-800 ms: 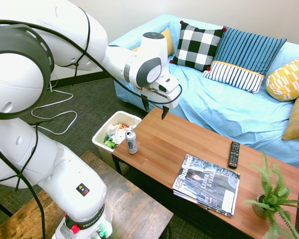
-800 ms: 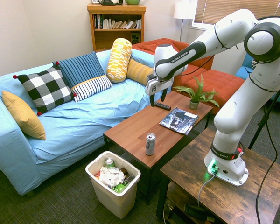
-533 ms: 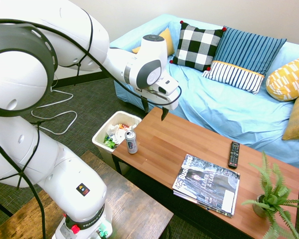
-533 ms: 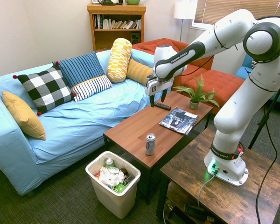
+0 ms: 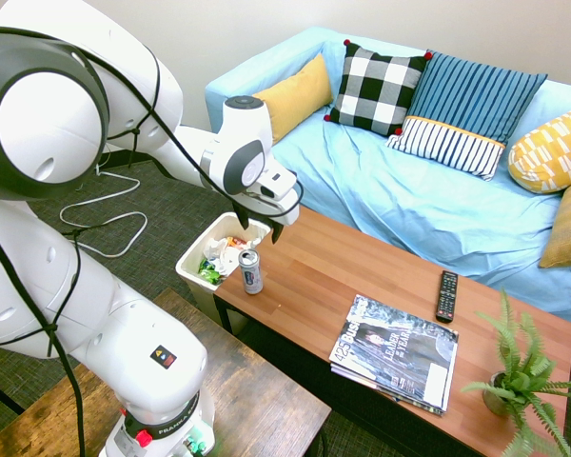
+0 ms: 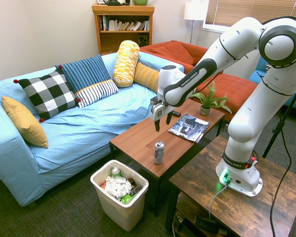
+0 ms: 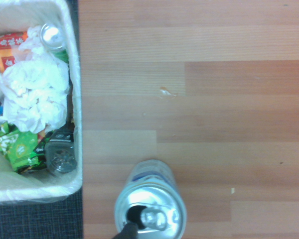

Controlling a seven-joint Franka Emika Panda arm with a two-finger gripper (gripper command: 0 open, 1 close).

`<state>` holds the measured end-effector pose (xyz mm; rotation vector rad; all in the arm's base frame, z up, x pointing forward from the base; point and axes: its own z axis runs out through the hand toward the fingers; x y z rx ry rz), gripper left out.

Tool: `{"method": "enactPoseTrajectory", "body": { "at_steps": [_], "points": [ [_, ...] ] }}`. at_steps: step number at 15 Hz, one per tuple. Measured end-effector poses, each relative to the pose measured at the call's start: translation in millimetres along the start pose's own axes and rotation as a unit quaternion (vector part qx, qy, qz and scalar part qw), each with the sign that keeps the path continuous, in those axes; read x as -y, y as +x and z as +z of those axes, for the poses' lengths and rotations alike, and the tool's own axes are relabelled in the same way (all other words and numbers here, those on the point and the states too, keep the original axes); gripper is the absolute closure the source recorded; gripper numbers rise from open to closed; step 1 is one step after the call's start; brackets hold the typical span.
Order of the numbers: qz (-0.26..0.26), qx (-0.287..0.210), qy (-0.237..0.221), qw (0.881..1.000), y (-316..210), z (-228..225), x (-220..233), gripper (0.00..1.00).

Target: Throw the can in the trash bin

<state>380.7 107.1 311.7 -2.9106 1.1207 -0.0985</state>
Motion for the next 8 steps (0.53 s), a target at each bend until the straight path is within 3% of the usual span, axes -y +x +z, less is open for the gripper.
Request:
{"method": "enactPoseTrajectory", "body": {
  "at_steps": [8],
  "points": [
    [0.011, 0.024, -0.017, 1.0, -19.5, 43.6, 14.0, 0.0]
  ]
}}
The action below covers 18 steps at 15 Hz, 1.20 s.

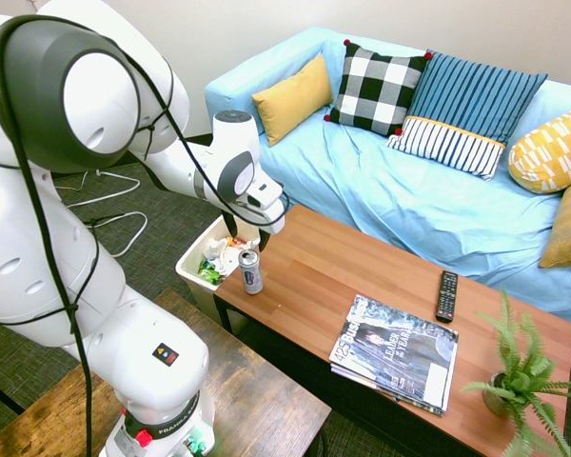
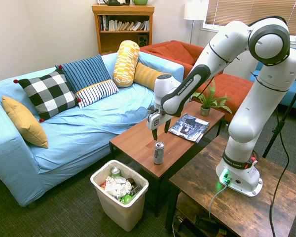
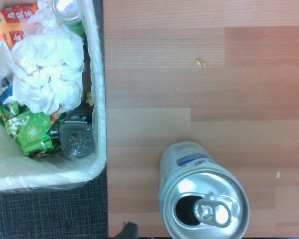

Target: Throw the can in the trash bin

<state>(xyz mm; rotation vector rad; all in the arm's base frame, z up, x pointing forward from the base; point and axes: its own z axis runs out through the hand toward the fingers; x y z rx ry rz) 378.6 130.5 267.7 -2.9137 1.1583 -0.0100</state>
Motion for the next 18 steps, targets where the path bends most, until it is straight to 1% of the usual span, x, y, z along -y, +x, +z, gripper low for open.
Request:
{"method": "enactPoseTrajectory", "body": {
  "at_steps": [13, 14, 18],
  "points": [
    [0.025, 0.045, -0.035, 0.998, 16.2, 85.4, 23.2, 0.0],
    [0.026, 0.047, -0.037, 0.998, 16.4, 89.4, 24.2, 1.0],
    [0.027, 0.051, -0.04, 0.998, 15.8, 94.7, 27.5, 1.0]
  ]
}}
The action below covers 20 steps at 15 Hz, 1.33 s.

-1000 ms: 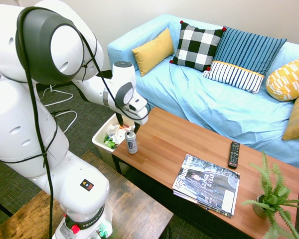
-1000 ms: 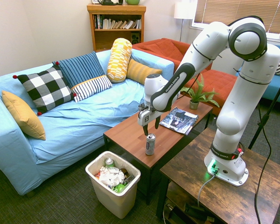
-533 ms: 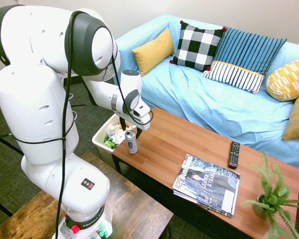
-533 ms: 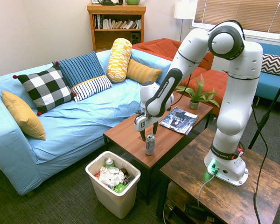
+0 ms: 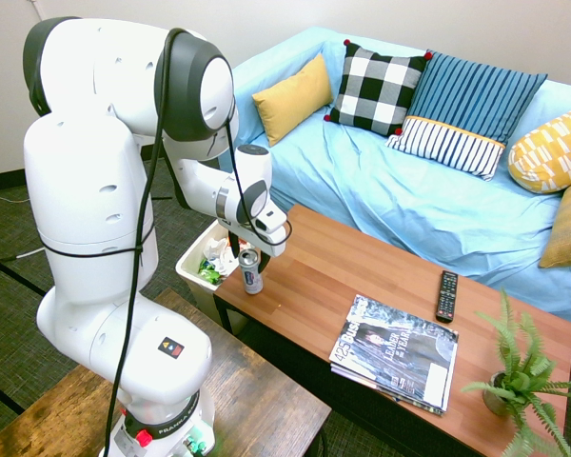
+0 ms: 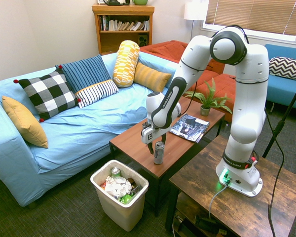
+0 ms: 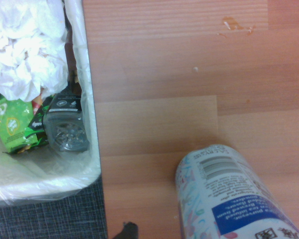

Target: Throw the can in the trash bin

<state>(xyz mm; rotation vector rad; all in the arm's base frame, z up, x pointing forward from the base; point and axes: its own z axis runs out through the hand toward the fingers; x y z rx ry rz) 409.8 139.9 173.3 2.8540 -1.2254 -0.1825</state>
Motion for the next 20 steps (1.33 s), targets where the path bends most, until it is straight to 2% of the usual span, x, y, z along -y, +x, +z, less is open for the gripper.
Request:
{"method": "enactPoseTrajectory", "body": {
  "at_steps": [11, 13, 17, 20],
  "points": [
    [0.001, 0.005, 0.003, 1.0, 8.0, 2.9, 4.8, 1.0],
    [-0.003, -0.005, 0.018, 1.0, 7.8, -18.5, 11.0, 1.0],
    [-0.019, -0.021, 0.04, 0.999, -8.0, -90.5, 45.2, 1.0],
    [-0.033, -0.03, 0.05, 0.998, -32.8, -117.7, 76.4, 1.0]
  ]
}}
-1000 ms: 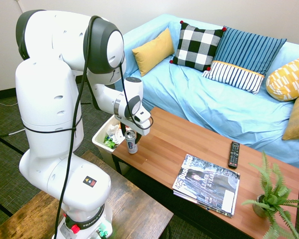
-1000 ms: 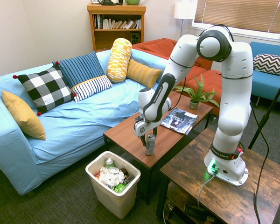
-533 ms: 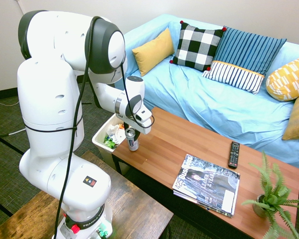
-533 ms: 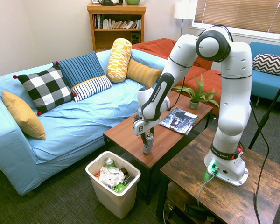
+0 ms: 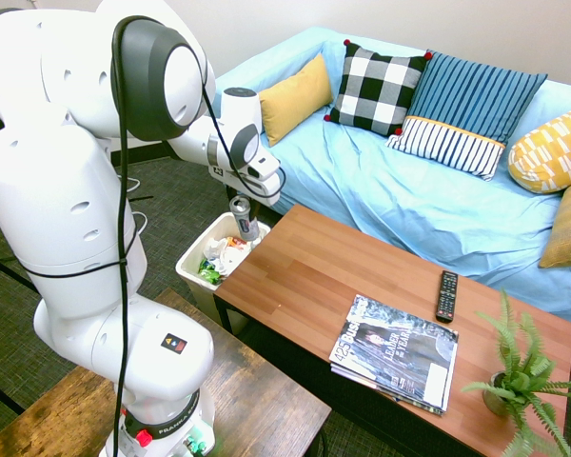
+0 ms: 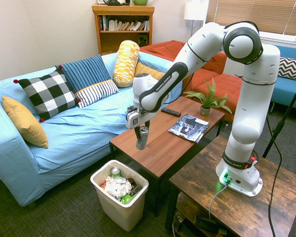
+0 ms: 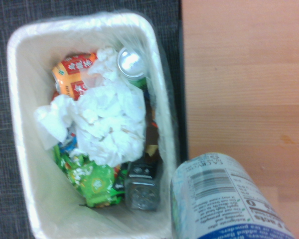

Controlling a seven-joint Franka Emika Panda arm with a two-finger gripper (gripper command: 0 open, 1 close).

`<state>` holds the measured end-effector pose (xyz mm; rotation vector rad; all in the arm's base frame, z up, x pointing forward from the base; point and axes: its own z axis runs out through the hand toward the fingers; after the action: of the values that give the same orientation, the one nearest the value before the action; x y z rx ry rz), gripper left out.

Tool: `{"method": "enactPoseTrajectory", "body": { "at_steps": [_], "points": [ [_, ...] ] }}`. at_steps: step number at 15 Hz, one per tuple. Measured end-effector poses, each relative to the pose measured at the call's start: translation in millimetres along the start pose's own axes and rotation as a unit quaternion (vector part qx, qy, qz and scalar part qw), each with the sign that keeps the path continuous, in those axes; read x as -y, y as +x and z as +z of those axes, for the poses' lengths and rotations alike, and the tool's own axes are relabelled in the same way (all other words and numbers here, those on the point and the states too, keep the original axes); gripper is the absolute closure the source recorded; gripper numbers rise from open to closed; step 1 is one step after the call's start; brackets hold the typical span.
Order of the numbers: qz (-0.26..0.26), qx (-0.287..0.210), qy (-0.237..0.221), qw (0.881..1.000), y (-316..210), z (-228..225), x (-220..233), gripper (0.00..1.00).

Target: Throw the can in the trash bin

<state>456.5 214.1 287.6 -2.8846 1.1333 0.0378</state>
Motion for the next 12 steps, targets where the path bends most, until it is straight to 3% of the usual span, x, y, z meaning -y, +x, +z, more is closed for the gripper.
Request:
{"method": "enactPoseTrajectory", "body": {
  "at_steps": [5, 10, 11, 12],
  "points": [
    [-0.033, -0.007, 0.013, 0.999, -39.3, -3.4, 57.7, 1.0],
    [-0.026, -0.014, -0.017, 0.999, -67.9, 55.6, 109.0, 1.0],
    [-0.023, -0.009, -0.026, 0.999, -64.4, 73.4, 113.3, 0.0],
    [-0.021, -0.005, -0.033, 0.999, -61.7, 89.1, 117.6, 0.0]
  ]
}}
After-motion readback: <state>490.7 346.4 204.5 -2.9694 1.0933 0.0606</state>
